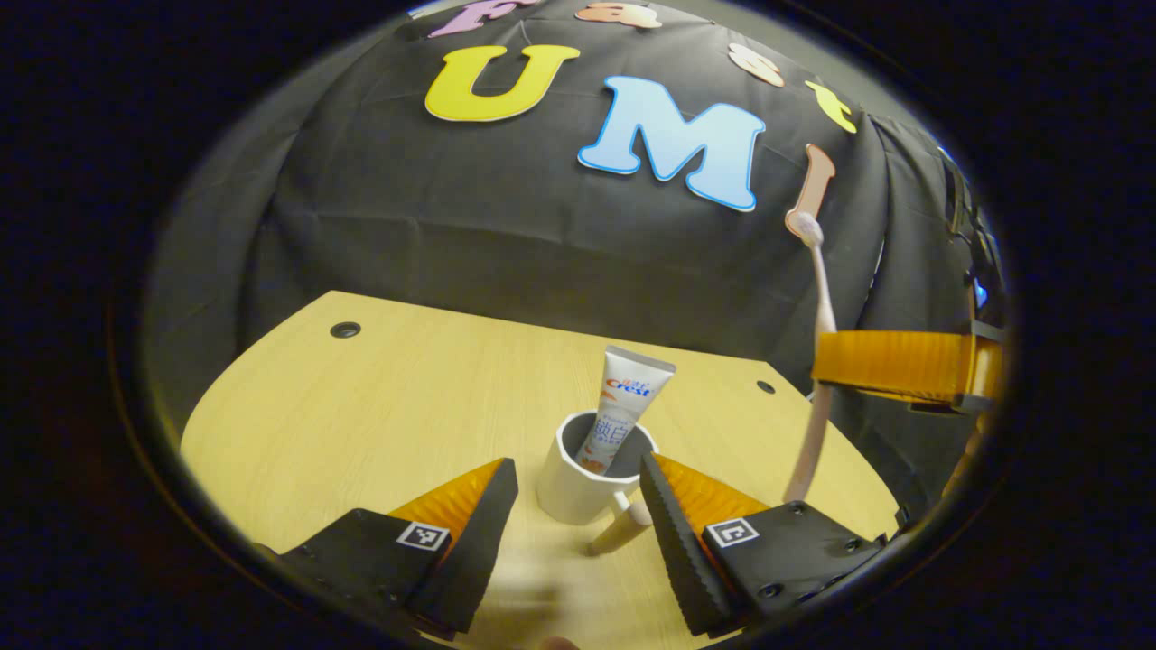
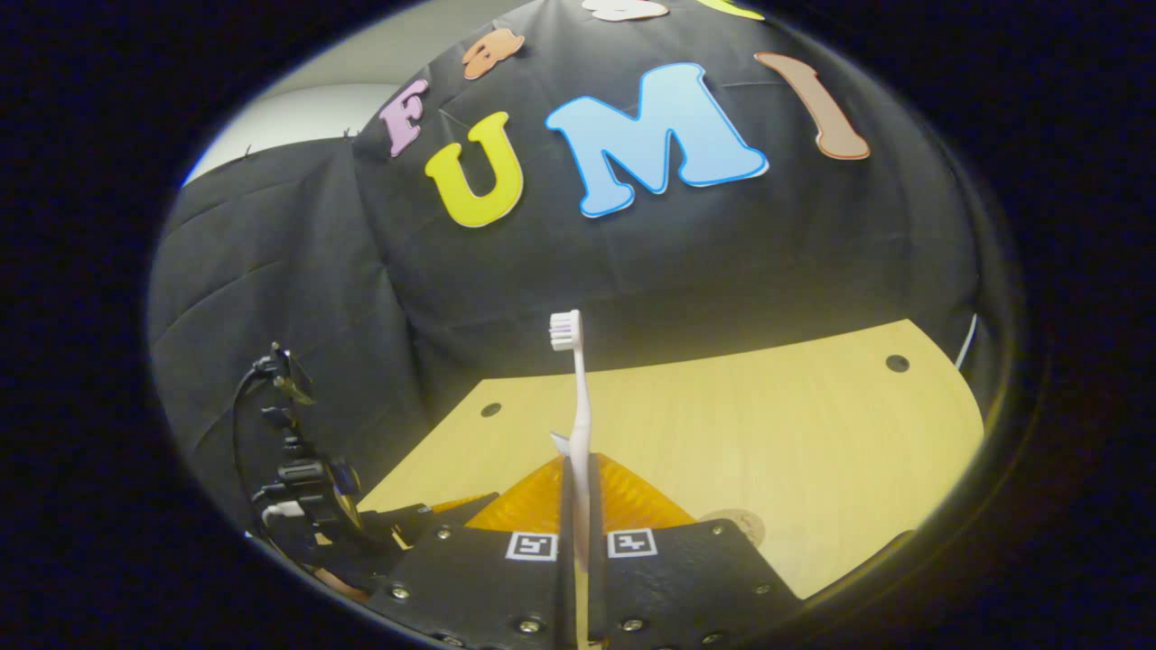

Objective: Put the toothbrush and toothpaste on the desktop into the cup, then pick up the cup and place it on the coaster on the desktop.

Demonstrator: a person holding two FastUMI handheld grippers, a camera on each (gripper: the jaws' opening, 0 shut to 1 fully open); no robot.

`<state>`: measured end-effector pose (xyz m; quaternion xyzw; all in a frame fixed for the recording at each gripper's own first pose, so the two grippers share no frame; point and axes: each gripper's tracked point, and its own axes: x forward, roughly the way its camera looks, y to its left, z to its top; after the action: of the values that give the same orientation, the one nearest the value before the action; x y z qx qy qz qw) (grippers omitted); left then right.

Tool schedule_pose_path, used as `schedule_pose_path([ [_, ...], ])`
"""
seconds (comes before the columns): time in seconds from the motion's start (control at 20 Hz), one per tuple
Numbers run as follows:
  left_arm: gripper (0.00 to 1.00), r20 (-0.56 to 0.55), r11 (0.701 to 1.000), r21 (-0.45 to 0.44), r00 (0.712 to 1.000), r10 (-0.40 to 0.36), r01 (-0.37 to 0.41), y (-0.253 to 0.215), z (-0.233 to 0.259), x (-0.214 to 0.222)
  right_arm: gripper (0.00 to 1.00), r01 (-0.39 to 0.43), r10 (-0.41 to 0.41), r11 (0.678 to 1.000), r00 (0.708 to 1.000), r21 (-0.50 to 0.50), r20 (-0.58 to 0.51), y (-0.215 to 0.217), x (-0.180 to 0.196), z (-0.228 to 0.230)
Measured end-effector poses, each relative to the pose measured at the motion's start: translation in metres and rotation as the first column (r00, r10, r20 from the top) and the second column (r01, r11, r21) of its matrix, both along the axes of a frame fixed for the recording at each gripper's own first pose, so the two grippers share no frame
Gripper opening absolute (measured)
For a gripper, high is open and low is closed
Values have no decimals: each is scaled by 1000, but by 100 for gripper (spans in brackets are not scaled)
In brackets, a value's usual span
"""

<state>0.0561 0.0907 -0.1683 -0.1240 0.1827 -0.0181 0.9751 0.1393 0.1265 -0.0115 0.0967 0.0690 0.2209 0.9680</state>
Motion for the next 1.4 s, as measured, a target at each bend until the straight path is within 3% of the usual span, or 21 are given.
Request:
schedule_pose_path([
  [0.4, 88, -78, 994, -98, 997, 29, -37, 2, -17, -52, 6, -102, 102, 995, 993, 3, 53, 52, 51, 1],
  [0.7, 87, -117, 992, -97, 991, 68, -80, 13, -29, -80, 6, -93, 98, 993, 993, -71, 63, 67, 77, -22],
  [1.15, 88, -146, 992, -91, 987, 74, -87, 12, -34, -87, 7, -65, 78, 980, 995, -189, 65, 63, 75, -38],
  [1.25, 88, -144, 993, -84, 987, 68, -81, 8, -33, -86, 12, -71, 83, 978, 995, -197, 57, 61, 71, -39],
  [1.3, 89, -143, 994, -80, 988, 67, -78, 7, -32, -85, 24, -77, 89, 978, 995, -196, 54, 60, 69, -39],
  [1.35, 89, -142, 994, -78, 988, 64, -75, 5, -31, -85, 24, -89, 100, 977, 994, -194, 46, 62, 67, -40],
  [1.4, 87, -142, 994, -78, 988, 62, -74, 3, -31, -85, 40, -95, 104, 976, 994, -194, 39, 62, 66, -41],
])
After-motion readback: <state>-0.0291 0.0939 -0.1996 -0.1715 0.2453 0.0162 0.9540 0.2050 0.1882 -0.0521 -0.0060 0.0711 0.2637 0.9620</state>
